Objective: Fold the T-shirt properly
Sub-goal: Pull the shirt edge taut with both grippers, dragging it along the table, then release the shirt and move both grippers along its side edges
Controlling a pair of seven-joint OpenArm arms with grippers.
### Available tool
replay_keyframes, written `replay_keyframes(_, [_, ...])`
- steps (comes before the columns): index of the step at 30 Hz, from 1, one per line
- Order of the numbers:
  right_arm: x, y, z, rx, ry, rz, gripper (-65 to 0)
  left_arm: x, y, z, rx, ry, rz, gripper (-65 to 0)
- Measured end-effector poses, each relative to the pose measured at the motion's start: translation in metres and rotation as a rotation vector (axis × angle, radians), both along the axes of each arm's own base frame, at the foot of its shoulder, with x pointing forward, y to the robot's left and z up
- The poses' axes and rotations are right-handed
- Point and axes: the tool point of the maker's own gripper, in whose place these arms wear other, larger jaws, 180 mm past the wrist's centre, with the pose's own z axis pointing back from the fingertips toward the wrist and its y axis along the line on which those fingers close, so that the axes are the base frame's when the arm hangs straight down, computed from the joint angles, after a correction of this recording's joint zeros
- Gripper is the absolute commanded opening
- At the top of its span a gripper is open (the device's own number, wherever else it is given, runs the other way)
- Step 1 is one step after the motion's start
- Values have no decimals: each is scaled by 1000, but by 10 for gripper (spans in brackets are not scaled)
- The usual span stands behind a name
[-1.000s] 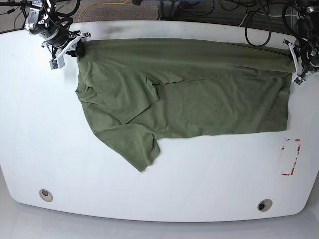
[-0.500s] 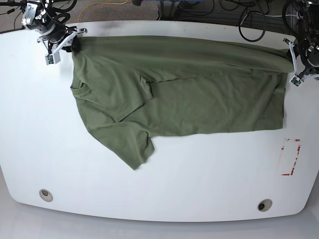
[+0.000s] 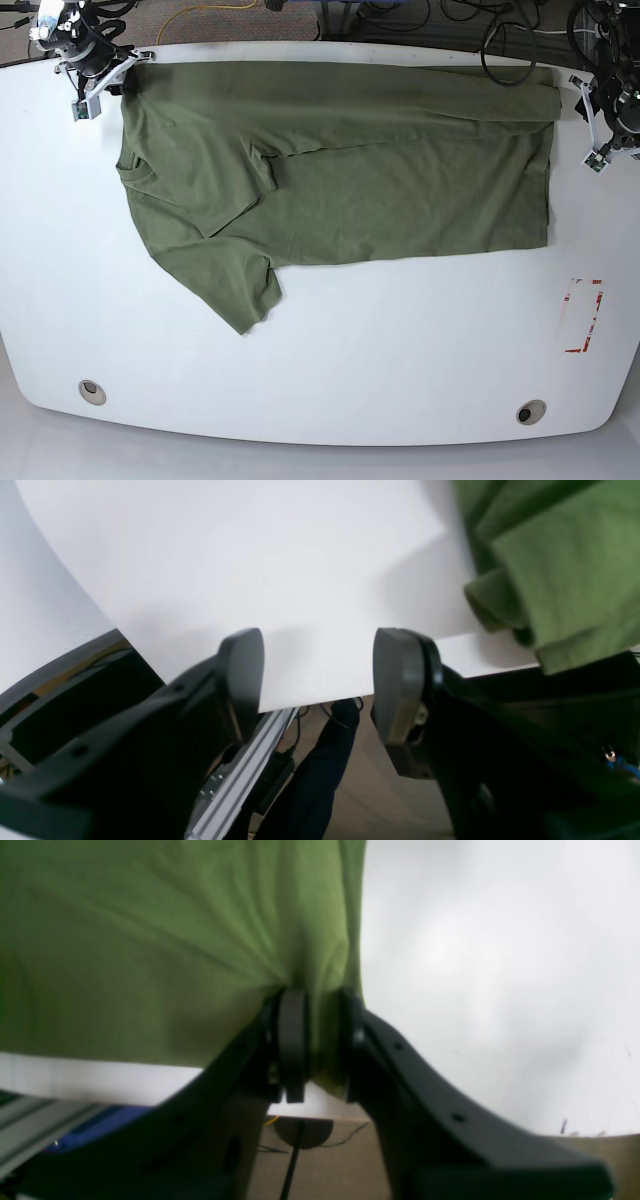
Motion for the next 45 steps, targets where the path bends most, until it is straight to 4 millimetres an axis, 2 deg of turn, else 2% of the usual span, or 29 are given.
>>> replay_keyframes(3, [-2,-1,0,-1,5,5,-471,0,0,0,0,-1,0,-324])
replay_keyframes(8, [-3,0,0,0,8,4,-246,1,0,0,0,-2,0,-324])
replay_keyframes(12, [-2,0,2,-4,3,7,-111,1,0,1,0,-4,-1,-324])
replay_keyframes(15, [4,1,9,-17,-19,19,-57,6,0,3,-1,-17,0,-324])
replay_keyframes(24, [33,11,48,-53,-147,68,-59,37,-1,20,-2,-106,3,-324])
replay_keyframes(30, [62,13,64,-57,-231,74,-57,68,-10,34,-45,-214,23,-324])
replay_keyframes(33, [79,12,73,-60,-281,71,-57,79,-8,44,-59,-273,60,-324])
replay_keyframes(40, [117,2,81,-48,-354,33,-57,111,-10,65,-115,-410,140,-324])
replay_keyframes(45, [148,-11,81,-21,-392,-23,-57,135,-18,63,-203,-454,180,-324])
